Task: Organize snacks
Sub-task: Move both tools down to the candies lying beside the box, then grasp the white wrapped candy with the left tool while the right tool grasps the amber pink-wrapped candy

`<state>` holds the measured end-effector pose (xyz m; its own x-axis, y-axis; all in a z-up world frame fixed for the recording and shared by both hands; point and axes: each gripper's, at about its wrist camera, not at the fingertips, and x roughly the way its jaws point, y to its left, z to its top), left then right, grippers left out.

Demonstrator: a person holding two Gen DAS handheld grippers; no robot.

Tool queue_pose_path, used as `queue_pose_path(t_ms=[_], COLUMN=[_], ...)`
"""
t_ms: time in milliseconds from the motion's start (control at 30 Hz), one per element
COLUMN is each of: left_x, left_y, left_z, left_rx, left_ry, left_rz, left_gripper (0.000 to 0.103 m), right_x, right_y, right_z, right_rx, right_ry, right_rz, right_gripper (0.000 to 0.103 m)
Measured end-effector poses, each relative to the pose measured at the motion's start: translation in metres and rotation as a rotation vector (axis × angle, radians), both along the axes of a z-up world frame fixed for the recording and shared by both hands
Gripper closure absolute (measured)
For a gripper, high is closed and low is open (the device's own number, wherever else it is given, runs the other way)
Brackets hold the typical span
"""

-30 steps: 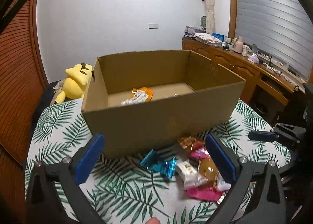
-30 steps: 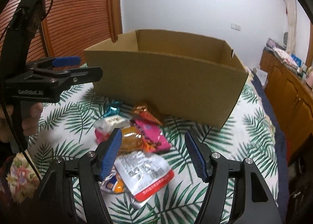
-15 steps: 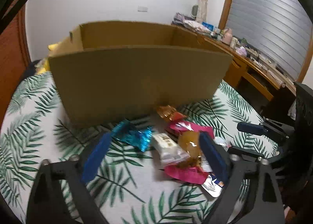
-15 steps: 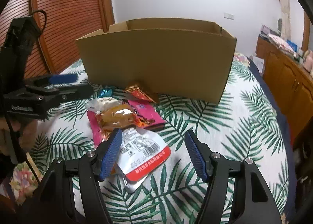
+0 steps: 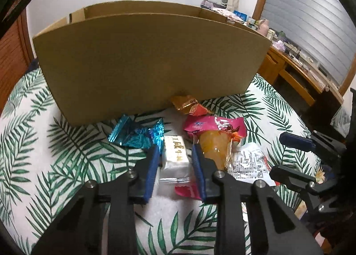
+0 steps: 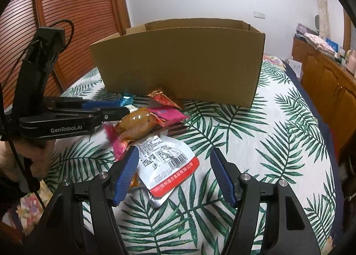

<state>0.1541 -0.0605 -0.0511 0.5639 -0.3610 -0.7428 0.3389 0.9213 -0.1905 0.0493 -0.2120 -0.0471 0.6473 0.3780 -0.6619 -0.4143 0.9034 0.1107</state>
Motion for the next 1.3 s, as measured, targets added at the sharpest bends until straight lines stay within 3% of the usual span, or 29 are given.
queue_pose_path(t_ms=[267,333,467,833,1033,1300], left_x=[-0.003,-0.004,-0.01,-0.012,-0.011,-0.009], left_y=[0.003,0.006,0.014,0.038,0.045,0.047], left_z=[-0.003,-0.004,-0.004,-0.008,-0.01,-0.012], left_rx=[0.033,0.028,0.02,-0.033,-0.047,-0.065], left_ry=[-0.011,-0.008,-0.011,0.009,0.014,0.031], left_rz=[0.005,0.0,0.009,0.039,0.047,0.049], left_gripper=[0.073,0.08,0.082,0.074,0.072,0.072], right_x=[0.003,0.007,0.018,0.048,0.057,0.07], right_y=[0.003,0.006,0.015,0.047,0.066,0.075], right_z=[0.009,0.012,0.012,0.004,-0.002,-0.01], right_rx=[0.021,0.037,0.075,0.171,0.165,0.19], right_ry=[-0.005,0.003,0.037,0.142,0.174,0.242], right_rz=[0.007,0.014,0.028,0.072,0.08,0.079], right_gripper=[0.035,0.035,0.035,0.036,0.048,0.048])
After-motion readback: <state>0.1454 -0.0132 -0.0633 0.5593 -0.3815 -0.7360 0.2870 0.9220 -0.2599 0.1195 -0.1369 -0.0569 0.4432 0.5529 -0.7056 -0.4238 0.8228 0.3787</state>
